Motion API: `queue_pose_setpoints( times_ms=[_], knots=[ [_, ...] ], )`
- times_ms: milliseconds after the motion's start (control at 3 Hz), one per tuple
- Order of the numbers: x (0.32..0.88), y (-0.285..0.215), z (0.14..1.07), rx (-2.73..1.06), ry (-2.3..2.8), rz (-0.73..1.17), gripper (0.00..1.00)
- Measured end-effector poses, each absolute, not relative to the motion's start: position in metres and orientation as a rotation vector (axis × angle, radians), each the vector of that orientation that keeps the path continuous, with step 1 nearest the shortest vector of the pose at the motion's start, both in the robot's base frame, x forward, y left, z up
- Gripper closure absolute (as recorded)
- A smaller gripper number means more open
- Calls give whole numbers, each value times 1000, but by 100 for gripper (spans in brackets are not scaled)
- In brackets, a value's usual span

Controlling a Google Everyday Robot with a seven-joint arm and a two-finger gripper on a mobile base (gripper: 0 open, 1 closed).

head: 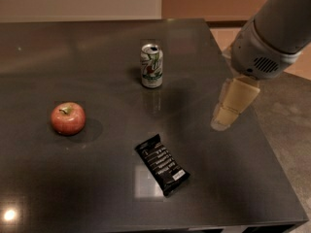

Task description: Pick rxbar chocolate

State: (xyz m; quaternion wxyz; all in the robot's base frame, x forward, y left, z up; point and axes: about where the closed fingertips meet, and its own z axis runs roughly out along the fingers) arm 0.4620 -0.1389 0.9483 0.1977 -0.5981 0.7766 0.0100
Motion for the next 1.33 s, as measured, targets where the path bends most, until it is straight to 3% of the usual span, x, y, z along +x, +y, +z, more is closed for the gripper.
queue_pose_setpoints(
  times_ms=[1333],
  knots=[
    [452,-39,871,-1903,1951,274,0]
  ],
)
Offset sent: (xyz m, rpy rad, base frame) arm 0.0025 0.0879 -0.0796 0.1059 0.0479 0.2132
